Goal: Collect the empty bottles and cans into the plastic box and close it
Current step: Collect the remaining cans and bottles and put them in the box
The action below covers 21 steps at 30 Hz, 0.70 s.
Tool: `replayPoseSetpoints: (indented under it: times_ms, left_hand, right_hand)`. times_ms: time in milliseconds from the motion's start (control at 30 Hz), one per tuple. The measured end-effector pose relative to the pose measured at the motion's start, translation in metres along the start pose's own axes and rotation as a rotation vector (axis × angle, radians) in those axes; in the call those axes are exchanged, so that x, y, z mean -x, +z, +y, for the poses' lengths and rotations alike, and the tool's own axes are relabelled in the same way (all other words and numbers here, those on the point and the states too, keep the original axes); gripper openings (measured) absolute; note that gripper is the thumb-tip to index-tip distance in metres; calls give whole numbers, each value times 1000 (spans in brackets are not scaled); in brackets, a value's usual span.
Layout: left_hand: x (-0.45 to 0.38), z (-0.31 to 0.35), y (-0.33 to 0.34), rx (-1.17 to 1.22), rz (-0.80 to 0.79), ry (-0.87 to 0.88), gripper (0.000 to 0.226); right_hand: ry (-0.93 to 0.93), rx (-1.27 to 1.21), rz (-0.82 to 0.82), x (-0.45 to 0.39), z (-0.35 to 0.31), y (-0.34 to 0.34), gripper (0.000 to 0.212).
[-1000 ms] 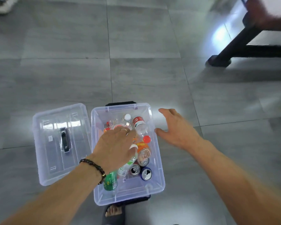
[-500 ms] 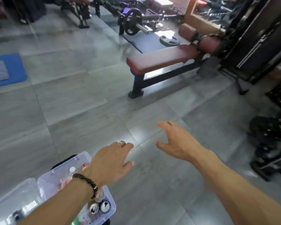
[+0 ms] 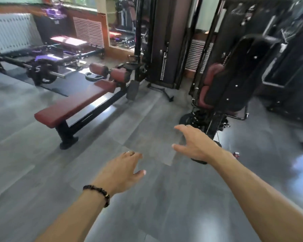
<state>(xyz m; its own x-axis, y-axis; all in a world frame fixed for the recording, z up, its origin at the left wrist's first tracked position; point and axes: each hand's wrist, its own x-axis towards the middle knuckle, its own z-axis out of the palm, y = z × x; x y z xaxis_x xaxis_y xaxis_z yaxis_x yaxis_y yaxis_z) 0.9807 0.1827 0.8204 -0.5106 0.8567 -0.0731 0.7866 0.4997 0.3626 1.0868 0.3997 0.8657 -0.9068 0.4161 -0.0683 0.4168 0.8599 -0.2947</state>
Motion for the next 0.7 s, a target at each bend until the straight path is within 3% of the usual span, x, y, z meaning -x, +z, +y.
replayPoseSetpoints:
  times_ms: [233,367,700]
  left_hand:
    - [-113,147,25,-29,-86,238,55]
    - [-180,225,52,-32,-144,396,53]
    - [-366,379,133,-62,-325,707,54]
  right_hand:
    - [272,-97,103,61,152,-68,69]
    - [442,-117,140,90,234,-83,60]
    - [800,-159,182,93,446,-100,67]
